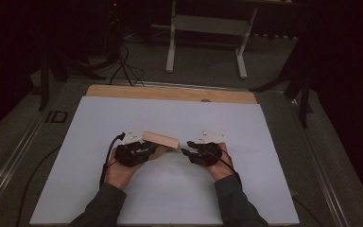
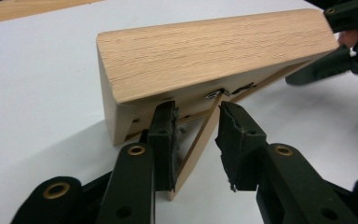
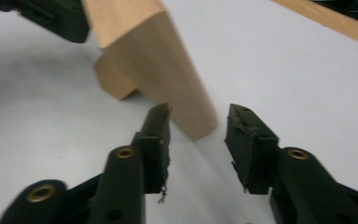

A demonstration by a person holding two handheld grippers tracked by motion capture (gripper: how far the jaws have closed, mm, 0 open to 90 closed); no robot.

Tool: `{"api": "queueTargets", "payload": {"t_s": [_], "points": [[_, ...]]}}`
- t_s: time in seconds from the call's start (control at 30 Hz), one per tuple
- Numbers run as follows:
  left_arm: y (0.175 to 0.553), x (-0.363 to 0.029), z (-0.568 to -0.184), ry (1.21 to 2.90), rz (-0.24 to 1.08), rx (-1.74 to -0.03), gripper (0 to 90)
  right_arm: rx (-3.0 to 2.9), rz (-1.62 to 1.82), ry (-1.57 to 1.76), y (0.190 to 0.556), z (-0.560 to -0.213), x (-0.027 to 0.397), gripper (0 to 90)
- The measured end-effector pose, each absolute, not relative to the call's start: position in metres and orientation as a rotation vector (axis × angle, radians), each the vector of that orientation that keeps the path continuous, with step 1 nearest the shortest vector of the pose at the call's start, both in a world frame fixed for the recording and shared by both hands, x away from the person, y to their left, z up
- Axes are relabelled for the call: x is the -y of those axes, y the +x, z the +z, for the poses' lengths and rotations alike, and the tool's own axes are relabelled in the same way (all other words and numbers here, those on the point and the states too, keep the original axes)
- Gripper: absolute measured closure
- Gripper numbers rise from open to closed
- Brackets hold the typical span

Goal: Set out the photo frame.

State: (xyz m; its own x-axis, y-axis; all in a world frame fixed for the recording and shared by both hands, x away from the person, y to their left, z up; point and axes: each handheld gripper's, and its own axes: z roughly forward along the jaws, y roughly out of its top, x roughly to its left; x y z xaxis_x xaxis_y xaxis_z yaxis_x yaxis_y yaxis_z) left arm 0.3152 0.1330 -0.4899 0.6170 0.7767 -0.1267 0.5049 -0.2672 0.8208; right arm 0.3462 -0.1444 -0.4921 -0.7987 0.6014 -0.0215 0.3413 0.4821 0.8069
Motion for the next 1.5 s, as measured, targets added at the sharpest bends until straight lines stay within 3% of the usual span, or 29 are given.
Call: {"api": "queueTargets", "payload": {"t_s": [0.43, 0.77, 1.5], "points": [[0.319, -0.132, -0.493, 1.953, 0.416, -1.037, 77.5, -2.328, 1.249, 0.913, 0.360, -0.492, 0.140, 88.8], [0.321, -0.133, -0.494, 1.954, 0.425, -1.053, 88.4, -2.323, 1.306, 0.926, 0.368, -0.487, 0.124, 89.5], [0.322, -0.127, -0.492, 1.950, 0.433, -1.056, 89.3, -2.349, 1.337, 0.916, 0.365, -0.488, 0.121, 89.5]]}}
